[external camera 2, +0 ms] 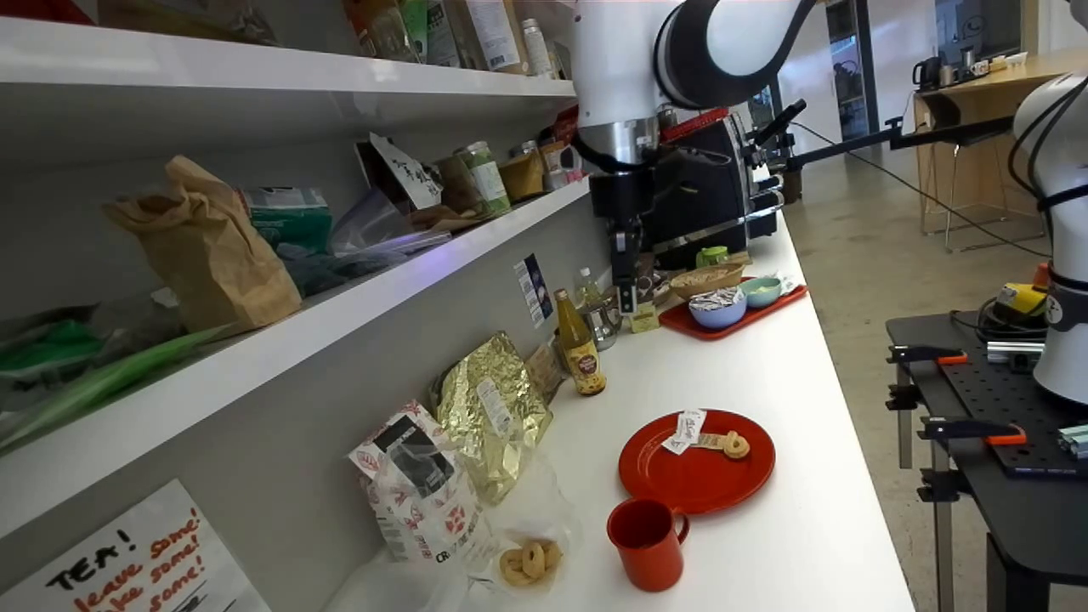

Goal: Pick up the red mug and place it on the red plate

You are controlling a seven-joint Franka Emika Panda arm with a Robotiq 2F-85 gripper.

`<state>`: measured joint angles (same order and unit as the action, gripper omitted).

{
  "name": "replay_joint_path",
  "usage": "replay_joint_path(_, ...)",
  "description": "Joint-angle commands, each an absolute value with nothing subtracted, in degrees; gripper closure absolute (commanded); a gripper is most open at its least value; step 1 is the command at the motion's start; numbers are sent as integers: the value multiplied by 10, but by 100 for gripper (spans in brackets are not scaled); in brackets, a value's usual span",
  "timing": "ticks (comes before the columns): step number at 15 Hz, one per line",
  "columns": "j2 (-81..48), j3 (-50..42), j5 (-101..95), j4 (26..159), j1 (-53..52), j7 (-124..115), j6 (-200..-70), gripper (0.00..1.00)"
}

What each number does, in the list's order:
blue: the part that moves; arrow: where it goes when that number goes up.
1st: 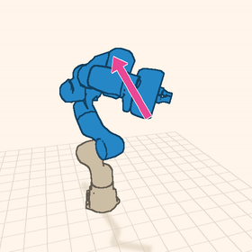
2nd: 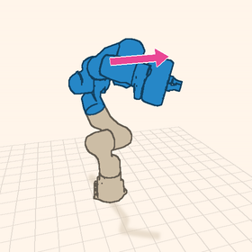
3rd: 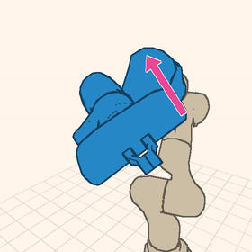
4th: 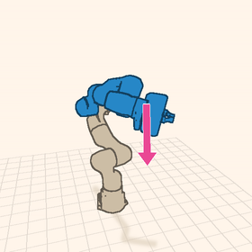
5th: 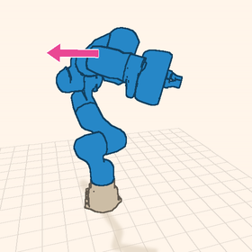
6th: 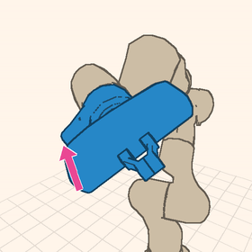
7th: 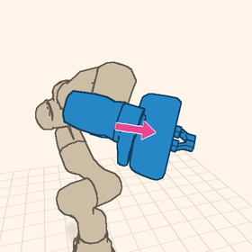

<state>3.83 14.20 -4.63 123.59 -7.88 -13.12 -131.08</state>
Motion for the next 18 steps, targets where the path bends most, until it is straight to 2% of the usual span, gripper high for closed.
replay_joint_path(1, -61, 138, -51, 1154, -97, -127, -1308, 0)
replay_joint_path(10, -225, 125, -51, 1043, -146, -116, -1284, 0)
replay_joint_path(18, -310, 102, -46, 971, -158, -101, -1244, 0)
